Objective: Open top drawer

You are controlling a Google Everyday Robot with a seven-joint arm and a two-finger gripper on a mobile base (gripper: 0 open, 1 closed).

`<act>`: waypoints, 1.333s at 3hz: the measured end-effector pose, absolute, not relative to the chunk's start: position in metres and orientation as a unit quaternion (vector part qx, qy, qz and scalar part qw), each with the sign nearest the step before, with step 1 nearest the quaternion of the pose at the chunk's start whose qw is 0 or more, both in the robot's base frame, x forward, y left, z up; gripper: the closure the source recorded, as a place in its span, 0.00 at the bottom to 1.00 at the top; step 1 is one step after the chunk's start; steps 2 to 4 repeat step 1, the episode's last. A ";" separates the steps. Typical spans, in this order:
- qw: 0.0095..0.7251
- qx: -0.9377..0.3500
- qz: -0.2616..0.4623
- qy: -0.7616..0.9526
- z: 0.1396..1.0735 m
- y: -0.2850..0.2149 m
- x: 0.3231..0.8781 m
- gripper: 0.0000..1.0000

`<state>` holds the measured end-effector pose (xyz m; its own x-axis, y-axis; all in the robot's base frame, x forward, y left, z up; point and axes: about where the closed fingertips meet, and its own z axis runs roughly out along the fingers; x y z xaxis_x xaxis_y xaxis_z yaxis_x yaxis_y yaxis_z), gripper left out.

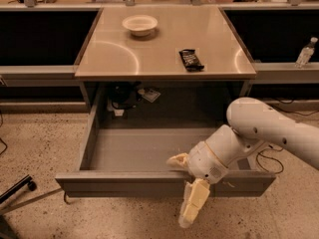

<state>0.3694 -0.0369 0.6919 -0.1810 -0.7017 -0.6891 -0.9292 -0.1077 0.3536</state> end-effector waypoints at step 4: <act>0.140 -0.624 0.405 0.653 0.692 -0.037 0.369 0.00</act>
Offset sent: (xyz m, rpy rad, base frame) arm 0.0000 0.0000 0.0000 0.0000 0.0000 0.0000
